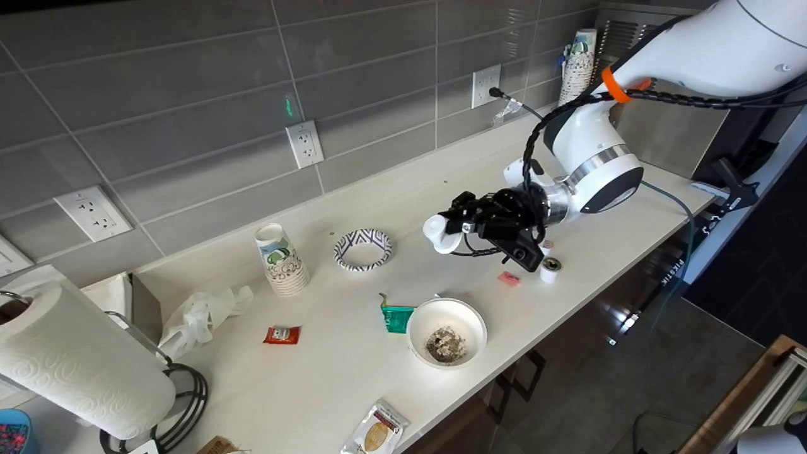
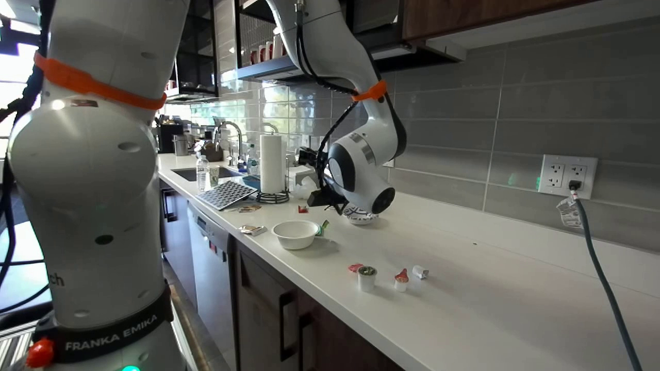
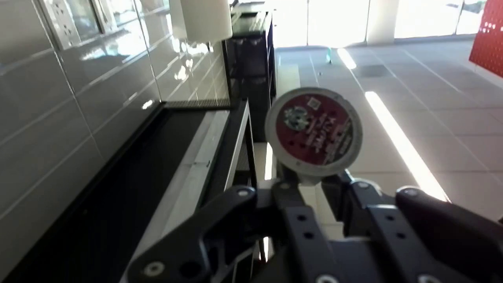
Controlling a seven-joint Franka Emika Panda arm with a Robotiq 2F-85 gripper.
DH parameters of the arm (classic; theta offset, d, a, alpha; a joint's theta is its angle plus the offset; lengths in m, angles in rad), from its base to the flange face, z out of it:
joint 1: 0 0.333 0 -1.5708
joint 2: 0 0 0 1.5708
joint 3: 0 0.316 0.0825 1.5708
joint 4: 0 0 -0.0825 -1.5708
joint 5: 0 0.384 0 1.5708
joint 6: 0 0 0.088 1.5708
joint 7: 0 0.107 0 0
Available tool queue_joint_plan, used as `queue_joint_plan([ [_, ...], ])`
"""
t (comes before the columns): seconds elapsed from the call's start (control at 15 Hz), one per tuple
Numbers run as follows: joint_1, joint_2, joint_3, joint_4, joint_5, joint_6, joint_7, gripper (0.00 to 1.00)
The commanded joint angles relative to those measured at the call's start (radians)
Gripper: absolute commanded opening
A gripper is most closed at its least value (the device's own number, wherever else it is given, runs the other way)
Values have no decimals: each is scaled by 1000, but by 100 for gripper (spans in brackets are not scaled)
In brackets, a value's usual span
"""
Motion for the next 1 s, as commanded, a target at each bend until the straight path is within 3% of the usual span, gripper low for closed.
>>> queue_joint_plan([
  [0.0, -31, 32, -12, 1, -17, -162, 33, 6],
  [0.2, -28, 63, -16, 11, -44, -241, 86, 6],
  [0.33, -17, 68, -21, 10, -81, -230, 109, 6],
  [0.53, -21, 87, -11, 8, -44, -255, 122, 6],
  [0.73, 0, 106, -7, 33, -143, -263, 152, 6],
  [0.93, 2, 107, 2, 5, 0, -211, 156, 6],
])
